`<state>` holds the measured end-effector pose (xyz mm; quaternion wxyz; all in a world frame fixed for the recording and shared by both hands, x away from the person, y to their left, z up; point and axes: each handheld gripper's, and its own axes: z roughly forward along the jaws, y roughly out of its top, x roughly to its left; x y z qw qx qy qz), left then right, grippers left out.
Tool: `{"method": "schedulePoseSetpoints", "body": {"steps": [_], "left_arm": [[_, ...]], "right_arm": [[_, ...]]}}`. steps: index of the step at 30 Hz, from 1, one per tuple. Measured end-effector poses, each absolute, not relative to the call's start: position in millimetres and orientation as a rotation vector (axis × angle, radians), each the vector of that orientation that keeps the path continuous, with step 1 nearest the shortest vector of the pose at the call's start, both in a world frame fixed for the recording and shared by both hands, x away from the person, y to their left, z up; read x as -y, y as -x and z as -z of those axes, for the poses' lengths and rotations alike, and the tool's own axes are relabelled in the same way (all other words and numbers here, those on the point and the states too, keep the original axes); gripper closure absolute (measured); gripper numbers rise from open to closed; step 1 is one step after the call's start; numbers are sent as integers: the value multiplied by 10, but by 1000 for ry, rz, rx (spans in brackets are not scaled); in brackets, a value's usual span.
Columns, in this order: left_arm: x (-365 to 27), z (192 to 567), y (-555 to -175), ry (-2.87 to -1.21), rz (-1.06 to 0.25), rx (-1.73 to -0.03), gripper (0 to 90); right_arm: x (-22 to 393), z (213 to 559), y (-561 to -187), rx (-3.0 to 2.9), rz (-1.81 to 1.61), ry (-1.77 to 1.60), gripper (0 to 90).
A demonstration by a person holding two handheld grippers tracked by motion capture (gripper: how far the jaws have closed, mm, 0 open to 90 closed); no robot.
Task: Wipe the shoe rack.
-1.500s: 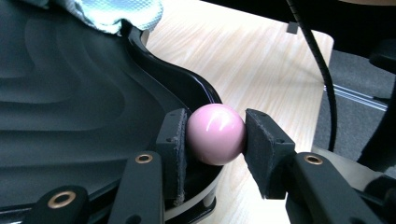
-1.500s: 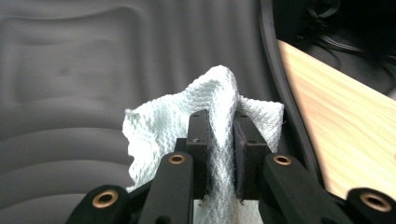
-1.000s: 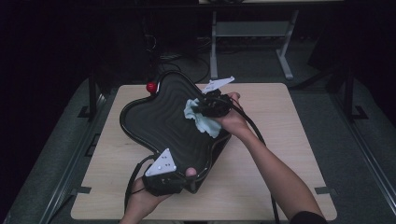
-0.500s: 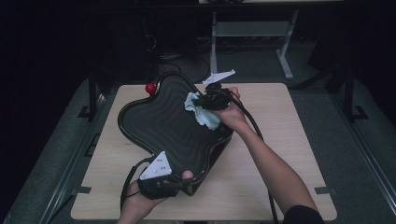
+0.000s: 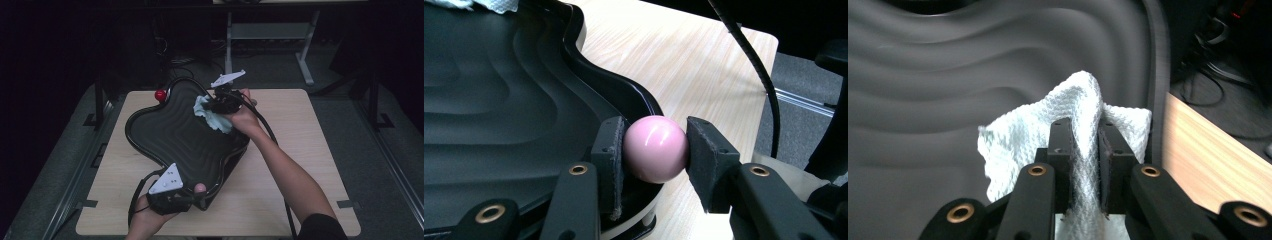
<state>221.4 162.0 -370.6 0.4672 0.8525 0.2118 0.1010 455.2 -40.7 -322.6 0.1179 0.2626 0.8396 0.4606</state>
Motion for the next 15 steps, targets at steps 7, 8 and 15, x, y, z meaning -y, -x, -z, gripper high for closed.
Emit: {"method": "schedulePoseSetpoints", "body": {"steps": [7, 8, 15], "left_arm": [[-1618, 3705, -2209, -2091, -252, -521, 603], [-1619, 3707, -2210, -2090, -251, -521, 604], [-1620, 3708, -2211, -2090, -248, -518, 604]], "right_arm": [[348, 3186, -4599, -2449, -1331, -734, 786], [375, 3187, -4646, -2444, -1328, -763, 786], [238, 3178, -4490, -2496, -1363, -660, 788]]}}
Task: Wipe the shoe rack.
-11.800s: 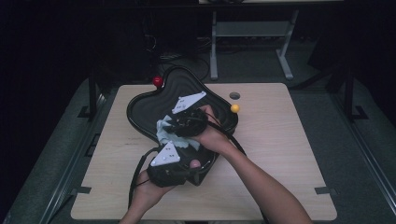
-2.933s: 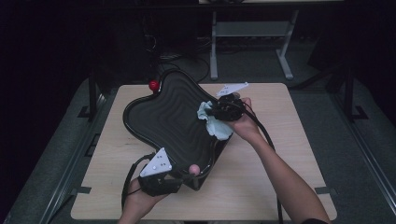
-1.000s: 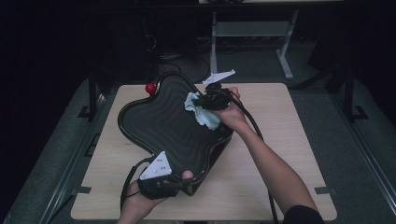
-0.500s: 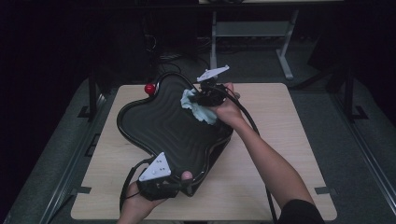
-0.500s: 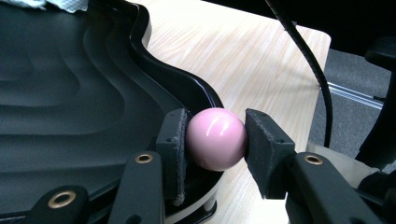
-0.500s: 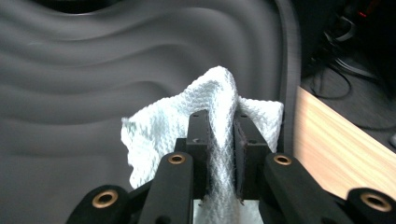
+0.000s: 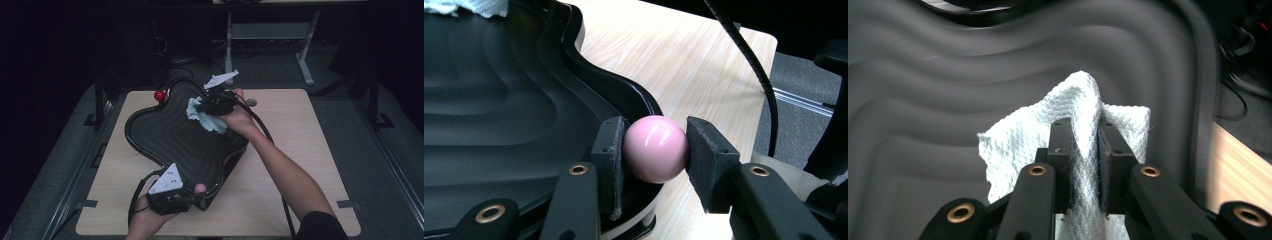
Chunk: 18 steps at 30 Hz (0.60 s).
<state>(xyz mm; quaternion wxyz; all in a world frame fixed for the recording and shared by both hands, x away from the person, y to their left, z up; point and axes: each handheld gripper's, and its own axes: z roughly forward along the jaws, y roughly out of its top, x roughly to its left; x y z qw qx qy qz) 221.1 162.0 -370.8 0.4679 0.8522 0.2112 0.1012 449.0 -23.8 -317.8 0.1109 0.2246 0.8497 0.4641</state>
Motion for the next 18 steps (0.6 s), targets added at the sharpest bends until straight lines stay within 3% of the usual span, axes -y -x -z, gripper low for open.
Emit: {"method": "schedulePoseSetpoints", "body": {"steps": [7, 13, 18], "left_arm": [[-1618, 3707, -2211, -2091, -249, -519, 603], [-1620, 3707, -2209, -2091, -251, -519, 604], [-1619, 3709, -2211, -2089, -250, -519, 604]], "right_arm": [[298, 3147, -4696, -2448, -1355, -759, 788], [89, 3094, -4533, -2494, -1356, -618, 787], [179, 3082, -4740, -2452, -1351, -730, 787]]}}
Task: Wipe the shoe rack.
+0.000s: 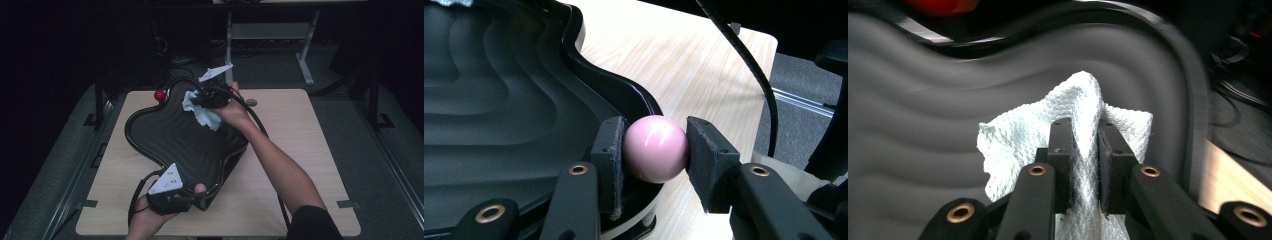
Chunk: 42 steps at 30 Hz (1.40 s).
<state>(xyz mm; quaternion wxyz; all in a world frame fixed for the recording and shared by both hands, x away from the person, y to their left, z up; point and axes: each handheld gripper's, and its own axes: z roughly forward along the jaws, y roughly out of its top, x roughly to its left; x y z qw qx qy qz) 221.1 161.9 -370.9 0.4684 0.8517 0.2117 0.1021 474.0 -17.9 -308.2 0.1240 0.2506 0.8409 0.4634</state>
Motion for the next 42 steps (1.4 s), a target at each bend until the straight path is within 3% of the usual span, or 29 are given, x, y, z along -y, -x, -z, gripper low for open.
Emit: {"method": "schedulePoseSetpoints", "body": {"steps": [7, 14, 20, 25, 31, 42], "left_arm": [[-1621, 3708, -2212, -2090, -249, -517, 603], [-1620, 3709, -2212, -2090, -249, -517, 603], [-1622, 3710, -2211, -2088, -248, -516, 603], [-1621, 3711, -2212, -2088, -248, -517, 603], [-1623, 3711, -2210, -2087, -251, -518, 603], [-1627, 3712, -2209, -2086, -251, -520, 603]], "right_arm": [[19, 3043, -4602, -2497, -1354, -606, 787], [108, 3008, -4847, -2445, -1302, -733, 786], [-93, 2965, -4640, -2496, -1318, -572, 787], [-87, 2941, -4781, -2469, -1328, -658, 786], [-265, 2916, -4604, -2506, -1367, -526, 786], [-229, 2882, -4833, -2443, -1368, -635, 786]]}}
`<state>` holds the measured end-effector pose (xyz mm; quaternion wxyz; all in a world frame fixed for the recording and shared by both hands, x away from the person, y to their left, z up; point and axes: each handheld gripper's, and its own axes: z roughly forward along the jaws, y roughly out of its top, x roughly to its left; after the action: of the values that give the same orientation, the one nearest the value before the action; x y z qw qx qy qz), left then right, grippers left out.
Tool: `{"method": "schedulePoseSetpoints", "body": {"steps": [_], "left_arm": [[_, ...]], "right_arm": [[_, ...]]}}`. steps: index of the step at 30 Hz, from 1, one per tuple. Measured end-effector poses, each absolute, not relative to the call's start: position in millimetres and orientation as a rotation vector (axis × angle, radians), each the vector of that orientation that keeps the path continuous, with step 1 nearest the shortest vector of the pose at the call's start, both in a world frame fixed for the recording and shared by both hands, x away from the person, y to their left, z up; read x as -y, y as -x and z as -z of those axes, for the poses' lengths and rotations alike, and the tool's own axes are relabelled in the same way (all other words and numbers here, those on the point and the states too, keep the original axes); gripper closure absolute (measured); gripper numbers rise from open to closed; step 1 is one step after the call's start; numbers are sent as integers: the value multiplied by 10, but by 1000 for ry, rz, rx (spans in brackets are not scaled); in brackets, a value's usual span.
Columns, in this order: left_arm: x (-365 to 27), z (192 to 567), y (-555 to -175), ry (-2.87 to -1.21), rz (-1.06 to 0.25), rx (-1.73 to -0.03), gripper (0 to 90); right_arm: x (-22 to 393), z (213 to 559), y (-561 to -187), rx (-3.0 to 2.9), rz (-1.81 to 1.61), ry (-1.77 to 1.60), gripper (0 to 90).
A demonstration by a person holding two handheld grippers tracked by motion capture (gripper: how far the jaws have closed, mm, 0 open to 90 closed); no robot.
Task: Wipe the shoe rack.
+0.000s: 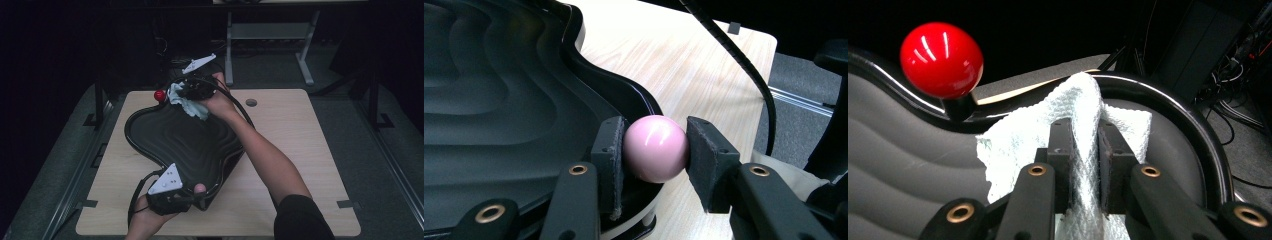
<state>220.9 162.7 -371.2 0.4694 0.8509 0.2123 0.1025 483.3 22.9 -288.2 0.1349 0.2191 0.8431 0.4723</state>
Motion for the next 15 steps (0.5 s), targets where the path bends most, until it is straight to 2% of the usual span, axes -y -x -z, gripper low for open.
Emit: {"method": "schedulePoseSetpoints", "body": {"steps": [4, 9, 15], "left_arm": [[-1628, 3711, -2213, -2088, -247, -518, 603], [-1629, 3711, -2216, -2088, -247, -519, 603], [-1631, 3712, -2217, -2087, -246, -521, 603]], "right_arm": [[-180, 2878, -4939, -2414, -1361, -703, 787], [-289, 2858, -4857, -2428, -1357, -614, 786], [-181, 2869, -5058, -2390, -1350, -731, 786]]}}
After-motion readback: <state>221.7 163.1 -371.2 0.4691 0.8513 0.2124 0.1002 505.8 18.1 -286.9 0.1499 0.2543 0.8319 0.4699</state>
